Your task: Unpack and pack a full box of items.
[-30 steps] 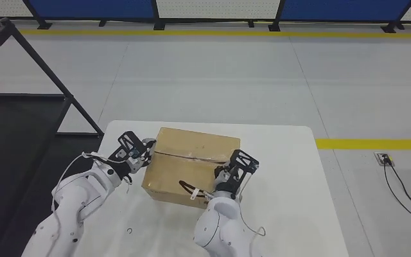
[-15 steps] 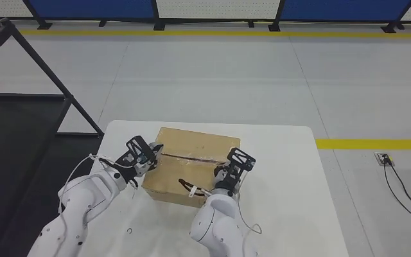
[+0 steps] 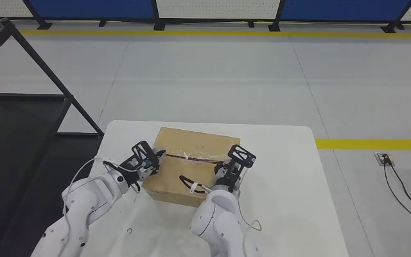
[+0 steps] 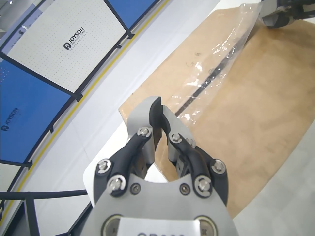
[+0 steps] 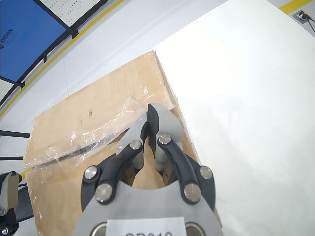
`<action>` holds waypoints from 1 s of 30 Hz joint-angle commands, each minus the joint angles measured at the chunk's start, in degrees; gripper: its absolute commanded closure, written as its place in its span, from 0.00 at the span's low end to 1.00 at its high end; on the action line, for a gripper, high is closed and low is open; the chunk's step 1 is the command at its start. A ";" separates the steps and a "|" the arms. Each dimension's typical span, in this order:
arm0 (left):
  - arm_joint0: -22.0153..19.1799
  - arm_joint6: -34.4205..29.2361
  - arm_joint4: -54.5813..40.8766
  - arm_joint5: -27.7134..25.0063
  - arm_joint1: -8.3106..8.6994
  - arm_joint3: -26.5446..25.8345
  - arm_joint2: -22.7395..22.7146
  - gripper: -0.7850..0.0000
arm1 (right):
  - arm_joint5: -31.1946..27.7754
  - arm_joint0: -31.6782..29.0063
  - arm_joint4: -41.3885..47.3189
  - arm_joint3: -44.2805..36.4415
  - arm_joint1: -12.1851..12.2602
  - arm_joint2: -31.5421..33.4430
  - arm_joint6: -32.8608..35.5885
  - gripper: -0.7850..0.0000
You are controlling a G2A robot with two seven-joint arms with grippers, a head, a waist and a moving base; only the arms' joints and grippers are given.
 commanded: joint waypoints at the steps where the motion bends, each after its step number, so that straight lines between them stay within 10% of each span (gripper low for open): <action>1: -0.91 -0.90 0.12 -0.42 -0.13 1.27 0.71 1.00 | 0.00 -0.16 -0.09 -0.28 0.09 -0.30 0.09 1.00; 28: -4.39 -1.82 -0.15 -1.63 -0.98 6.03 3.28 1.00 | 0.00 0.06 -4.25 1.22 0.32 -1.92 -0.66 1.00; 30: -4.48 -1.83 0.05 -1.77 -0.99 6.08 3.31 1.00 | 0.00 0.13 -4.93 1.37 0.31 -2.07 -0.63 0.88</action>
